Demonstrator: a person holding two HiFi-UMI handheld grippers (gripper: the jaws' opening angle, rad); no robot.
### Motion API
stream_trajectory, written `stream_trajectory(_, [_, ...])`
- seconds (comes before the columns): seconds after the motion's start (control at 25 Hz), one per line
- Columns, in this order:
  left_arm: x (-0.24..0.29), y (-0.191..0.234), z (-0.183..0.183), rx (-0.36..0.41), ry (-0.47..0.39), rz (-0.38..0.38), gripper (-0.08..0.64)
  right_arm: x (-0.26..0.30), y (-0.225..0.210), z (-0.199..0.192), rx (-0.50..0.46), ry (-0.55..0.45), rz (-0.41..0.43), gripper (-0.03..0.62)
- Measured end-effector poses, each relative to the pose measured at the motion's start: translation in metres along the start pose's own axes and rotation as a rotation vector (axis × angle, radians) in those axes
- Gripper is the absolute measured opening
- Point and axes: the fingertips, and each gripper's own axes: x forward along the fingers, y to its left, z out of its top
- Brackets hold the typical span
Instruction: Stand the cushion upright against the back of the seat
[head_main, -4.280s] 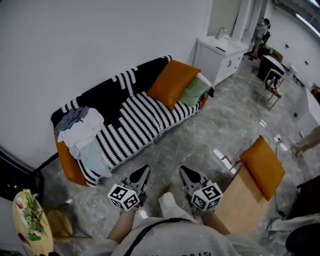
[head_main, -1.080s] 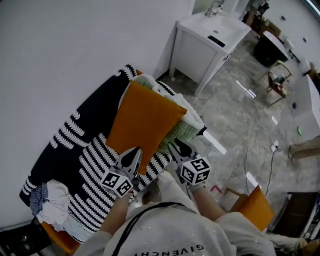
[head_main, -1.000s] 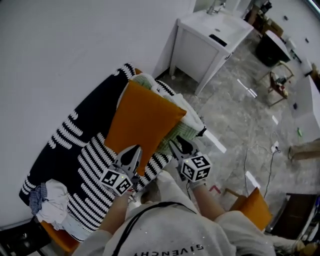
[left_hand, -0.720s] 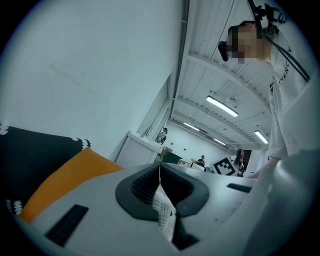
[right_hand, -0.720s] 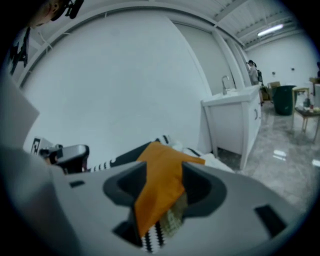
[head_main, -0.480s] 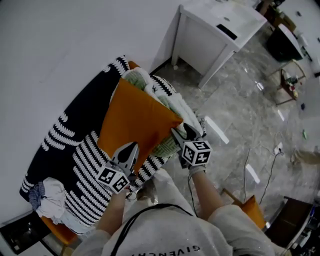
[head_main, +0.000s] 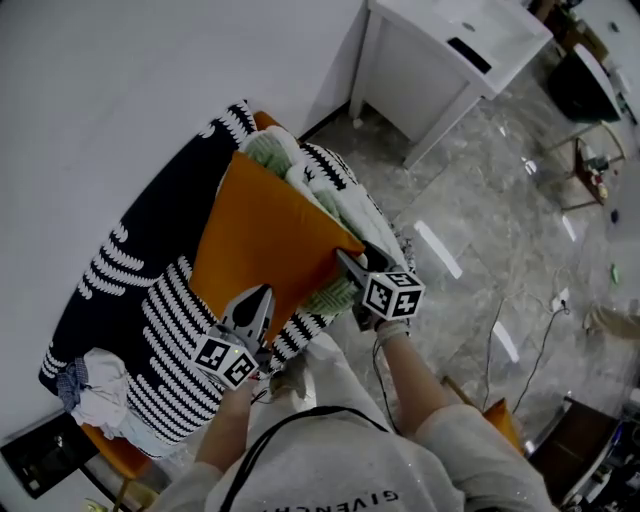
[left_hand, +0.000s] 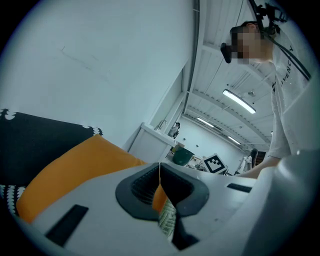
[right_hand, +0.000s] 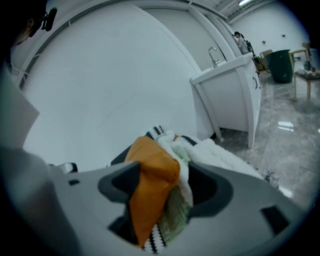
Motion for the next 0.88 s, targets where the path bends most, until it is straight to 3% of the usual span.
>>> stream_trajectory(0.16, [0.000, 0.005, -0.001, -0.017, 0.002, 0.025, 0.025, 0.007, -0.001, -0.004, 0.017, 0.024, 0.022, 0.298])
stream_trajectory(0.24, [-0.001, 0.007, -0.002, -0.016, -0.008, 0.032, 0.025, 0.008, 0.004, -0.004, 0.004, 0.036, 0.045, 0.256])
stream_trajectory(0.32, [-0.004, 0.011, -0.002, -0.022, -0.019, 0.046, 0.025, 0.010, 0.012, -0.003, -0.041, 0.044, 0.057, 0.186])
stream_trajectory(0.52, [-0.017, 0.018, 0.004, -0.038, -0.050, 0.093, 0.025, 0.014, 0.031, 0.002, -0.139, 0.052, 0.065, 0.094])
stream_trajectory(0.88, [-0.062, 0.036, 0.013, -0.043, -0.100, 0.182, 0.025, 0.015, 0.090, 0.018, -0.356, 0.022, 0.143, 0.061])
